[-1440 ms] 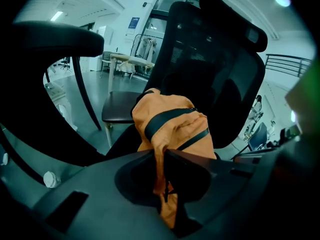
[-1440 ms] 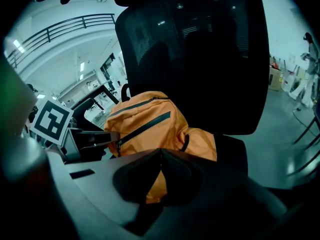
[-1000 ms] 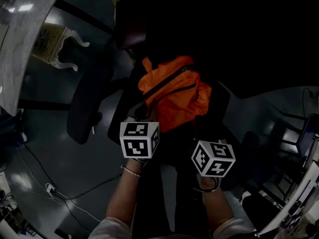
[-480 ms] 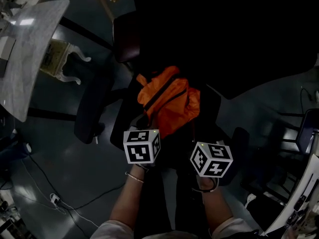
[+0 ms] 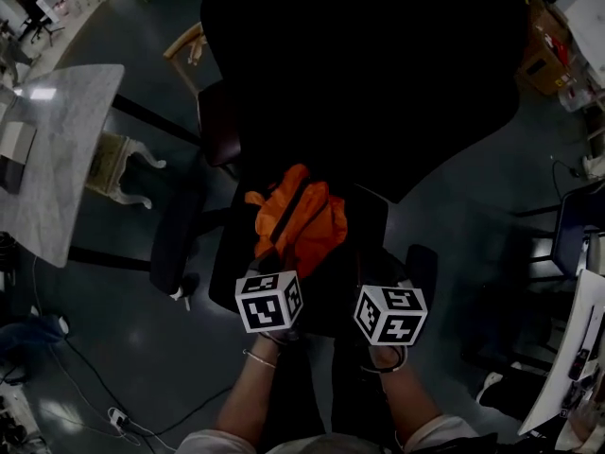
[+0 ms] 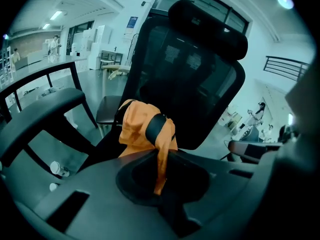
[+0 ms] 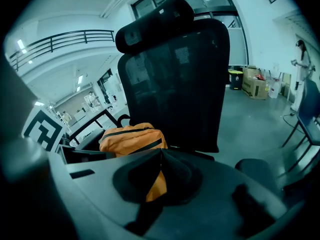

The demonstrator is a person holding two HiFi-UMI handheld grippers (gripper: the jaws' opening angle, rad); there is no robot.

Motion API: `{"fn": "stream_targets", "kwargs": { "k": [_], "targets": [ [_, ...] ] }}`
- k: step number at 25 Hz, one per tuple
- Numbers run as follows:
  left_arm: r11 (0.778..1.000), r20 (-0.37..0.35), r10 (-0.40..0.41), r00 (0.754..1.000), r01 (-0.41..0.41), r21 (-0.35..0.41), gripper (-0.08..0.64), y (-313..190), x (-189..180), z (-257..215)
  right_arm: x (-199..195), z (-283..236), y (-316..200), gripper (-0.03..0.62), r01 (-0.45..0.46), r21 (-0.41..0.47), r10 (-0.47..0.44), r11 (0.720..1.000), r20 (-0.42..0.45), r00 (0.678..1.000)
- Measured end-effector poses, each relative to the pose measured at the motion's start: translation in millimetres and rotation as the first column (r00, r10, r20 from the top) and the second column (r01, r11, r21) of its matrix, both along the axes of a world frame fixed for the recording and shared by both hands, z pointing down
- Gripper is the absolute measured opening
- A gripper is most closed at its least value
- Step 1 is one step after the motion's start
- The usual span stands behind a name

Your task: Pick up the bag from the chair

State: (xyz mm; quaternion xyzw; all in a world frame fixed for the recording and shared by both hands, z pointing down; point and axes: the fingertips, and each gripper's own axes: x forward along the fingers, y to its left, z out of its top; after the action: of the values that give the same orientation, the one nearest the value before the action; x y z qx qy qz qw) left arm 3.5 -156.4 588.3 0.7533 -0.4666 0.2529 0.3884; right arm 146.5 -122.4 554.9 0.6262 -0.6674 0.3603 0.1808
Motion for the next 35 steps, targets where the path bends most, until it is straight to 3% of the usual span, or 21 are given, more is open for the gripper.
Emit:
{"fn": "stream_targets", "kwargs": {
  "k": [8, 17, 35],
  "targets": [
    [1.0, -0.026, -0.002, 1.0, 0.002, 0.016, 0.026, 18, 17, -56, 12, -51, 14, 0.032, -0.007, 0.047, 0.007, 0.999, -0.002, 1.0],
    [0.997, -0.073, 0.009, 0.997, -0.003, 0.074, 0.026, 30, -4, -137, -5, -118, 21, 0.032, -0.028, 0.123, 0.029, 0.992, -0.006, 1.0],
    [0.955, -0.087, 0.176, 0.981, -0.148, 0.258, 0.026, 51, -19, -241, -32, -207, 50, 0.032, -0.087, 0.263, 0.102, 0.961, -0.042, 0.994]
  ]
}}
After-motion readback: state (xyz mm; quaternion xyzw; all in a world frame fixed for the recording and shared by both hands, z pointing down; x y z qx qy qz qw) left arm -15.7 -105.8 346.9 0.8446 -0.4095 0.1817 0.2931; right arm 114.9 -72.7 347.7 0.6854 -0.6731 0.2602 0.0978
